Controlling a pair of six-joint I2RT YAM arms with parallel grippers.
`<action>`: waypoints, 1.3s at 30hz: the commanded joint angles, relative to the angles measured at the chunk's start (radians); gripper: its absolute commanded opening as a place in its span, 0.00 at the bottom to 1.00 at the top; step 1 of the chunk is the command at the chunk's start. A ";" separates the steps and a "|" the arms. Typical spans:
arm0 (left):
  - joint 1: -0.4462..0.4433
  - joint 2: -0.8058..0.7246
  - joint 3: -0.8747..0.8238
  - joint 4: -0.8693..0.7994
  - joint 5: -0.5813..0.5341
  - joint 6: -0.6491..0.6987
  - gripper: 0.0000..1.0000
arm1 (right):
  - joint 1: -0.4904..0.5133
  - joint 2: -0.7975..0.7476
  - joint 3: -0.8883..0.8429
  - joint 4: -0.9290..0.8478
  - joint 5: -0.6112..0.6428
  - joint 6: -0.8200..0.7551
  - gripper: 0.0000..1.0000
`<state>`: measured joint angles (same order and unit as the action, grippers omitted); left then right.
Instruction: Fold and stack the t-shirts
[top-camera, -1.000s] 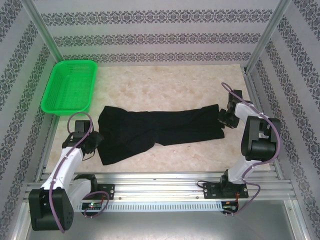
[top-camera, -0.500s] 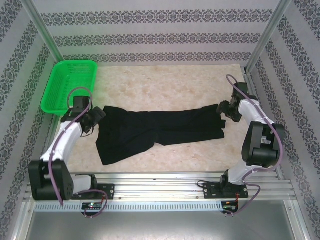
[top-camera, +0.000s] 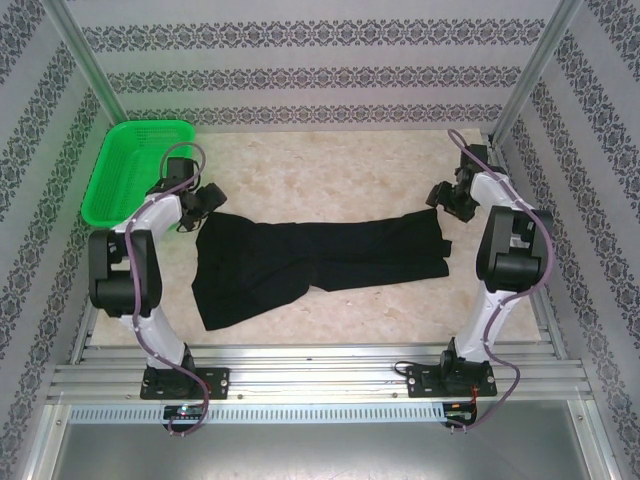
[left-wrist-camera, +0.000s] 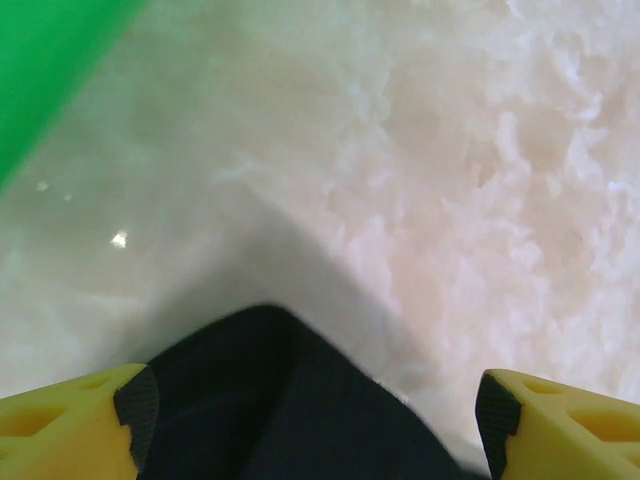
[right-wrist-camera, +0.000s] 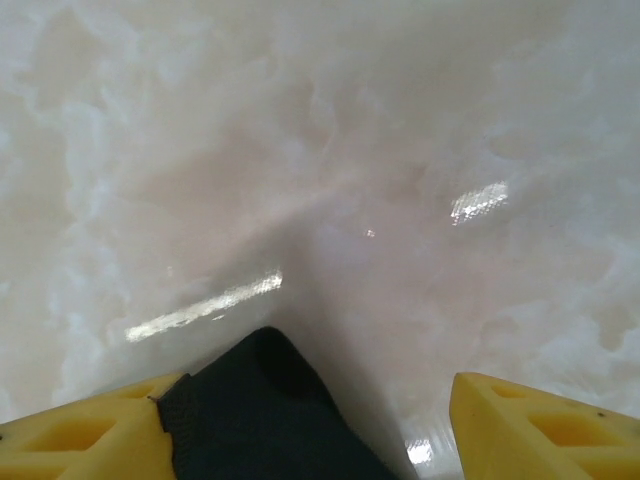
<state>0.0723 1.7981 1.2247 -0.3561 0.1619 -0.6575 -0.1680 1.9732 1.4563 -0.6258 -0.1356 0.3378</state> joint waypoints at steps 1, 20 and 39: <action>-0.007 0.059 0.032 0.046 0.031 0.005 0.83 | -0.006 0.033 0.051 -0.025 -0.028 0.013 0.67; -0.041 0.243 0.121 0.063 0.164 0.024 0.09 | 0.004 0.127 0.087 0.016 -0.089 0.112 0.05; 0.002 0.248 0.244 0.091 0.159 -0.004 0.13 | -0.079 0.067 0.106 -0.016 -0.009 0.086 0.04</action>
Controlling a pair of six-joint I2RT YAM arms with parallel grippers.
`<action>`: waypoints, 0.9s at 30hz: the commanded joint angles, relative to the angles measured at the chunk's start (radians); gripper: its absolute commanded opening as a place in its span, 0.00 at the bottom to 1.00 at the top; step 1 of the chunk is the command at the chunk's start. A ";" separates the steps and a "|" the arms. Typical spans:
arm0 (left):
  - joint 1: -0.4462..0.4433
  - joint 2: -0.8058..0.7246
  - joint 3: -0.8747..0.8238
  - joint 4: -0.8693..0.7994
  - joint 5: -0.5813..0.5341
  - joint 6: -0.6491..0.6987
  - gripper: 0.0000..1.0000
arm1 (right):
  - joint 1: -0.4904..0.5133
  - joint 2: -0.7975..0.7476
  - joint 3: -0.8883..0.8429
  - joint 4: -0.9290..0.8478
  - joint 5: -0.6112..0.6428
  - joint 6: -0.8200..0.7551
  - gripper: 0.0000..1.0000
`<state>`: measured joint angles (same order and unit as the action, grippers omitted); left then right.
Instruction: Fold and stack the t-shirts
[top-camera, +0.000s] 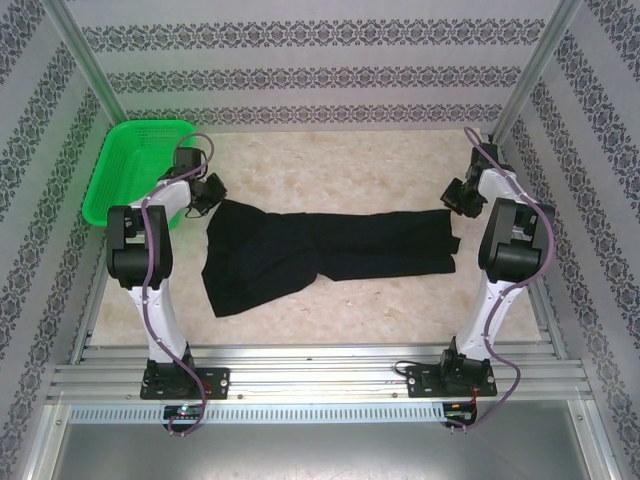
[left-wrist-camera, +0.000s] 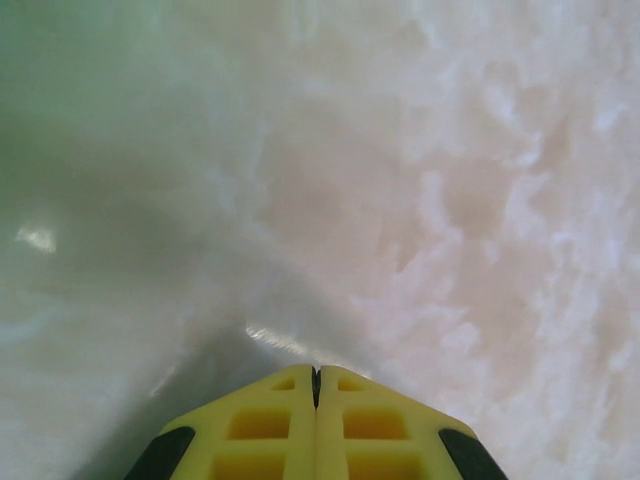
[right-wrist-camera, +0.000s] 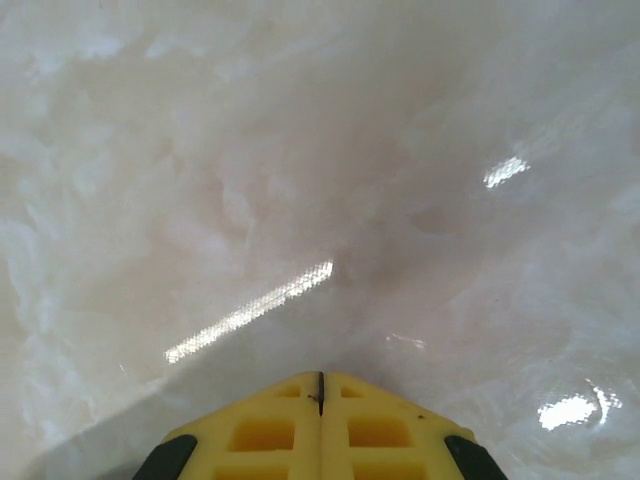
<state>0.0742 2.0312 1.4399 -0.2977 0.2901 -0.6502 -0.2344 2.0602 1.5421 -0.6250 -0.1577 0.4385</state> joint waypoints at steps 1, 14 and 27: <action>-0.005 0.020 0.030 0.039 0.057 -0.010 0.22 | -0.011 -0.016 0.023 -0.021 0.010 -0.016 0.04; -0.066 0.082 0.101 -0.105 -0.013 0.068 0.51 | -0.010 -0.034 -0.020 -0.005 -0.011 -0.026 0.04; -0.082 0.143 0.206 -0.232 -0.049 0.106 0.08 | -0.014 -0.037 -0.010 -0.025 0.006 -0.044 0.04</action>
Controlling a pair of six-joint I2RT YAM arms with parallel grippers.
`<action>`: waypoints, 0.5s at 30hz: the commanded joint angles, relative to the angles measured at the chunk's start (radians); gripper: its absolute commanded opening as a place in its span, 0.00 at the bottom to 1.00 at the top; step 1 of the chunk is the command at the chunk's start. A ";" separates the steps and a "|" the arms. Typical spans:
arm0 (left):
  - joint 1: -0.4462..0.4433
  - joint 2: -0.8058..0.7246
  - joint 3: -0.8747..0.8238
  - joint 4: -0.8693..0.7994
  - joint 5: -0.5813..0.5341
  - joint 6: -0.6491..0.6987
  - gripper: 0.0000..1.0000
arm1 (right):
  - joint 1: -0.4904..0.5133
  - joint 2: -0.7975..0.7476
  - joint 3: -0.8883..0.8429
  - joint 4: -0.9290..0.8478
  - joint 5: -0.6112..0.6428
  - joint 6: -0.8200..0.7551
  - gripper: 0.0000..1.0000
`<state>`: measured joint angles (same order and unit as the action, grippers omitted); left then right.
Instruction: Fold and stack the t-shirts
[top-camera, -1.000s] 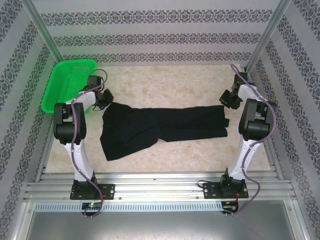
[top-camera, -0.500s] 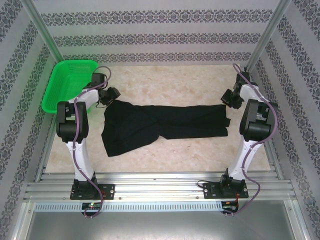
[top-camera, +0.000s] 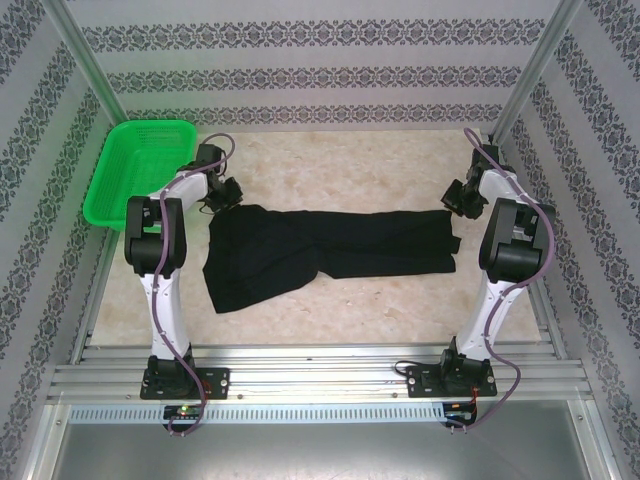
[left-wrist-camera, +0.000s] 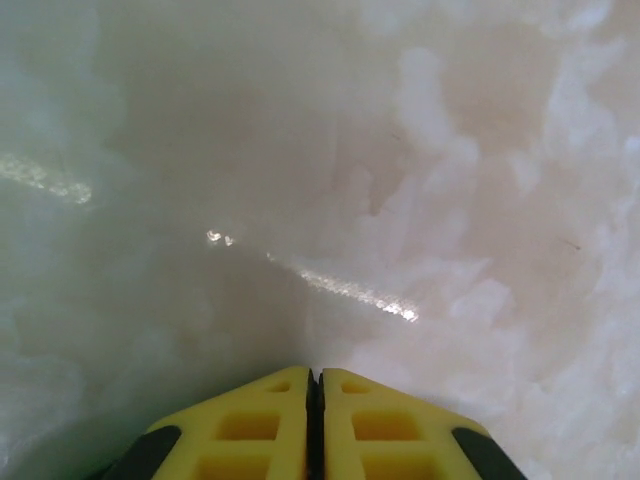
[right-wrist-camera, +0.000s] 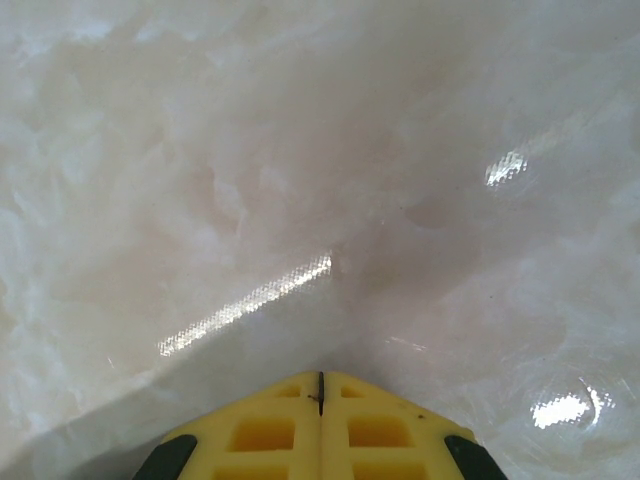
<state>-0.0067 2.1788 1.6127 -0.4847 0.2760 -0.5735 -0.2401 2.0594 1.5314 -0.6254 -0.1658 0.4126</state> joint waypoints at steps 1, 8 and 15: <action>0.004 -0.015 0.037 -0.043 -0.051 0.028 0.07 | -0.010 -0.037 0.002 -0.026 0.018 -0.019 0.04; 0.037 -0.003 0.164 -0.103 -0.120 0.050 0.05 | -0.015 -0.027 0.019 -0.039 0.043 -0.034 0.03; 0.040 0.035 0.251 -0.135 -0.175 0.072 0.05 | -0.029 -0.019 0.030 -0.056 0.064 -0.041 0.02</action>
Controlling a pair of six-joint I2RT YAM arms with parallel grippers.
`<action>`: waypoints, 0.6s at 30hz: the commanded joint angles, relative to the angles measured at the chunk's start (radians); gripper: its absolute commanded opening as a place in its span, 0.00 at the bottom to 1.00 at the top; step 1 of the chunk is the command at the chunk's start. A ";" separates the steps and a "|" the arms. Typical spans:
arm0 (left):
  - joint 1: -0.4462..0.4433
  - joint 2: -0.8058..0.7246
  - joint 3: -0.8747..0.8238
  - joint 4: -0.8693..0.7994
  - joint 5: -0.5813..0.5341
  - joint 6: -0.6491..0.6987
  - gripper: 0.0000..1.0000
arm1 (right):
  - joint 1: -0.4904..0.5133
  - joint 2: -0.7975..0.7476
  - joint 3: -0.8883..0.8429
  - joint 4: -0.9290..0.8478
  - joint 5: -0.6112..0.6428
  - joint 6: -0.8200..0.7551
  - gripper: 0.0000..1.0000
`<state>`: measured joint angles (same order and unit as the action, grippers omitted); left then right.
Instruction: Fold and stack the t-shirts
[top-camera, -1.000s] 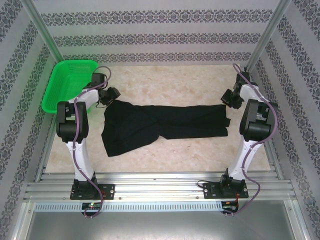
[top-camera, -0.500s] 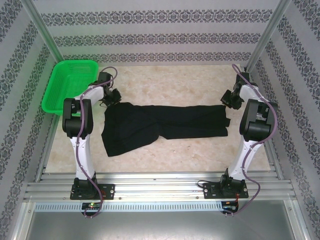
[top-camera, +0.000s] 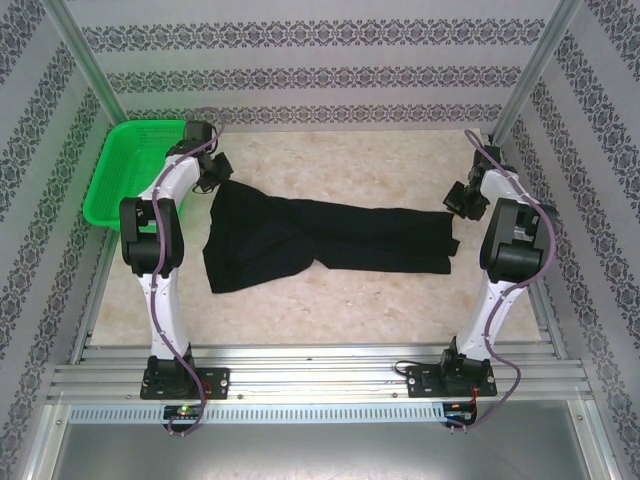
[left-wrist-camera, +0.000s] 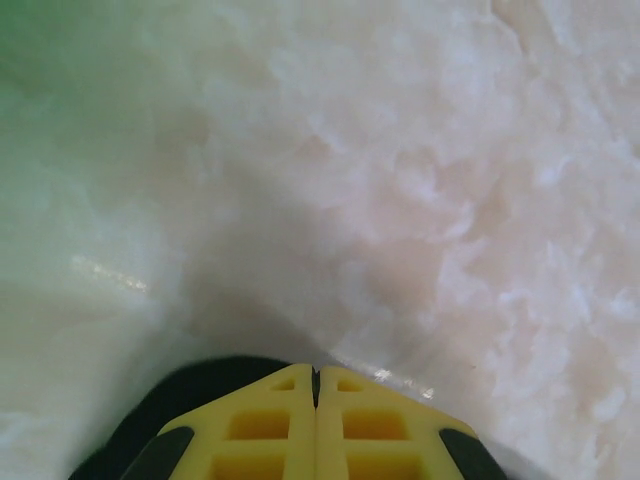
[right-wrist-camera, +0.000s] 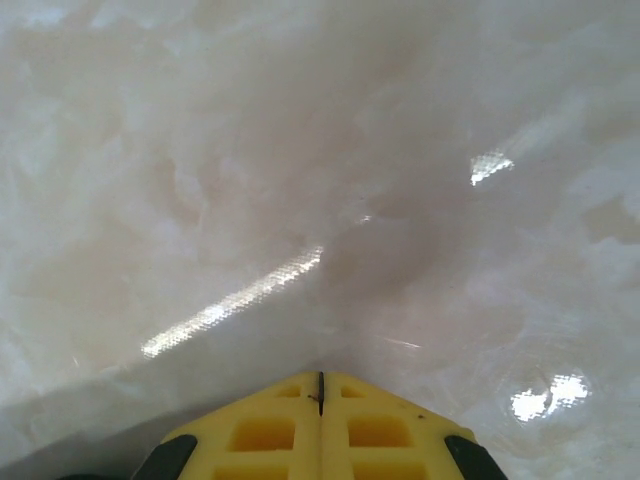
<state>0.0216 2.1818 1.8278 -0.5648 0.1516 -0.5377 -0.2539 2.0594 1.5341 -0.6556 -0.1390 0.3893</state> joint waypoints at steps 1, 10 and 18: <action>0.013 0.033 0.044 -0.056 -0.058 0.036 0.05 | -0.018 -0.022 0.029 -0.027 0.039 -0.018 0.02; 0.018 0.159 0.259 -0.142 0.016 0.033 0.24 | -0.022 0.006 0.059 -0.015 -0.005 -0.029 0.11; -0.011 -0.024 0.232 -0.097 0.094 -0.007 0.76 | -0.026 -0.155 -0.019 0.005 -0.035 -0.039 0.57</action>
<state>0.0246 2.2929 2.0480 -0.6514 0.1982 -0.5335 -0.2665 2.0113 1.5368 -0.6403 -0.1589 0.3611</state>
